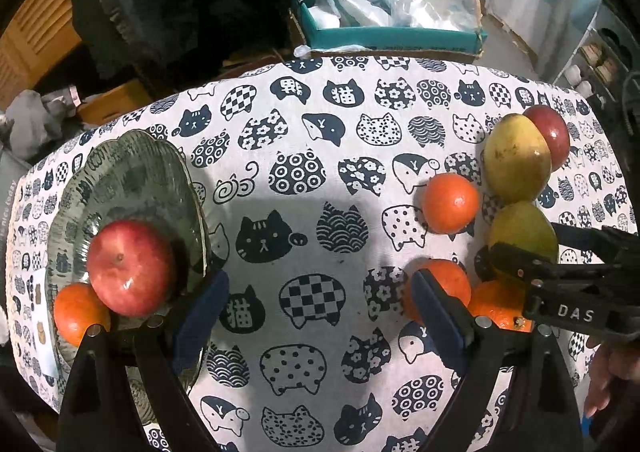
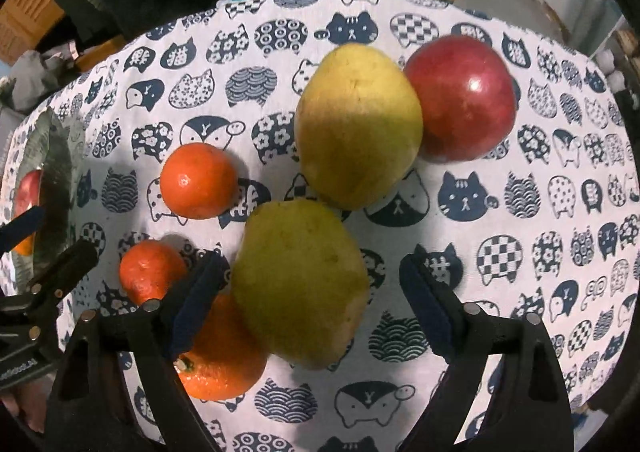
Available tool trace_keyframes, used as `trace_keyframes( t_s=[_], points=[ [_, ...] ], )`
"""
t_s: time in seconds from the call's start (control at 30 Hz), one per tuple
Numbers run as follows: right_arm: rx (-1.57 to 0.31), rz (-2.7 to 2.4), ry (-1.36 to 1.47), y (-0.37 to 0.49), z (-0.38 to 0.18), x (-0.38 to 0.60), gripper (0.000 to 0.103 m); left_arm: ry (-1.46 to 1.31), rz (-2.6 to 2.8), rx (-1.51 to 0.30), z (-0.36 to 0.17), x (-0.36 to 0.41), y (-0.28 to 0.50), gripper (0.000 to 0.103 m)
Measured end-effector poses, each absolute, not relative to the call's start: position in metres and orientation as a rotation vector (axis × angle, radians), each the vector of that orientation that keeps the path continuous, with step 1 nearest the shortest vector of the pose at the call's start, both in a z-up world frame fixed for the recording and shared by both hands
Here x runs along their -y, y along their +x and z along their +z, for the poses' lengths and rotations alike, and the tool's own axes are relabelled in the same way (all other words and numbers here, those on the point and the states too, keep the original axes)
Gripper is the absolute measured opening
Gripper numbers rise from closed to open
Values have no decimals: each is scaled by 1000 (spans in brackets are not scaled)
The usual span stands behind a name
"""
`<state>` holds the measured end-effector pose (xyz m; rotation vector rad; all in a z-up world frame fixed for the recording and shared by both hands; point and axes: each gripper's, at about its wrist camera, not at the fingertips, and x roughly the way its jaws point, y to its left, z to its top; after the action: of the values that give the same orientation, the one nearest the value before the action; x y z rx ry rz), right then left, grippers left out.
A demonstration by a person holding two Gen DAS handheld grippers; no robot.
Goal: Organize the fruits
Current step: 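Grasp an orange with the left tool while the right tool grasps a yellow pear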
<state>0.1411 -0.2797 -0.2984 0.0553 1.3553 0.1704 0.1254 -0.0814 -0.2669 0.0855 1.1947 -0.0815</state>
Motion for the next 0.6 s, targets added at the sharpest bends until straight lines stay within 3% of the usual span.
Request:
trace_keyframes(
  t_s=[0.23,0.6],
  points=[
    [-1377,198,84,142,-308,278,68,77,-86,-1195,-265,82,125,94],
    [-1314,131,67,131,-293,297,68,8,-156,-1255,-272,102,130,93]
  ],
)
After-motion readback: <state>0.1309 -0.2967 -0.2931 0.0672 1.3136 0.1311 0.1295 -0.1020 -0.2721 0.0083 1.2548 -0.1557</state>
